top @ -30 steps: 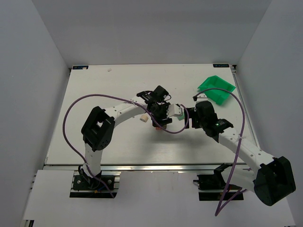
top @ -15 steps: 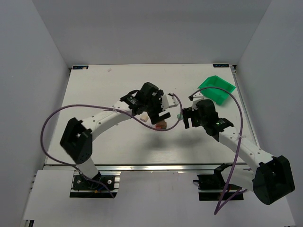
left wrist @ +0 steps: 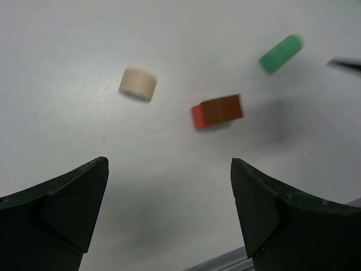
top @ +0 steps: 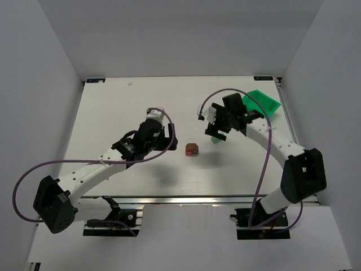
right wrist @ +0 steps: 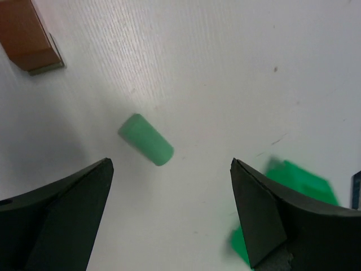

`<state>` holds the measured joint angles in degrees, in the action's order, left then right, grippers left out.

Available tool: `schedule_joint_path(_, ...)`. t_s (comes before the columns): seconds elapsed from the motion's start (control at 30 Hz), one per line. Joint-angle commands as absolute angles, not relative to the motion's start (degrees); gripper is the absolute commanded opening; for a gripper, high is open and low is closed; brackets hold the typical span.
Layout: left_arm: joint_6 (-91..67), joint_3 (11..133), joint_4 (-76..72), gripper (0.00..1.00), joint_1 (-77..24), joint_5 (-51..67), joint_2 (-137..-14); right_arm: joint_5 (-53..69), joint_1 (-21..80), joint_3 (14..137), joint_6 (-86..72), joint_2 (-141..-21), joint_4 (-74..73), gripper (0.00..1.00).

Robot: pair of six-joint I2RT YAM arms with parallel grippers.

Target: Build the wood block tower

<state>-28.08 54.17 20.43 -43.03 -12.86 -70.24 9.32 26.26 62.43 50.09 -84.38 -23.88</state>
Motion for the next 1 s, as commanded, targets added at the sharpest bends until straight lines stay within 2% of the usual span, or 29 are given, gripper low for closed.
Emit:
schedule_joint_path(0.0, -40.68, 48.96, 25.04, 0.98, -43.15, -20.12, -65.06, 13.96, 26.45, 78.5, 68.01, -90.33, -35.03, 0.89)
schedule_joint_path(0.1, -42.53, 47.73, 29.7, 0.98, -43.42, -23.81, -60.75, 12.49, 26.19, 84.9, 75.04, -95.36, -46.22, 0.89)
schedule_joint_path(0.27, -42.98, 44.3, 32.25, 0.98, -43.15, -27.85, -54.5, 7.2, 26.46, 70.32, 86.46, -90.45, -39.81, 0.89)
schedule_joint_path(0.47, -42.1, 46.57, 36.12, 0.98, -43.15, -33.22, -53.87, 12.75, 26.46, 72.69, 86.39, -95.27, -44.91, 0.87)
schedule_joint_path(0.7, -40.87, 48.34, 37.27, 0.98, -43.15, -34.63, -55.98, 12.04, 26.02, 71.72, 85.17, -100.98, -38.06, 0.86)
schedule_joint_path(0.83, -40.08, 48.08, 35.77, 0.98, -43.15, -34.02, -56.69, 11.51, 25.93, 70.84, 84.64, -103.09, -36.04, 0.78)
schedule_joint_path(0.97, -38.85, 48.78, 35.16, 0.98, -43.15, -33.23, -58.01, 11.16, 25.4, 69.61, 83.5, -104.32, -33.06, 0.77)
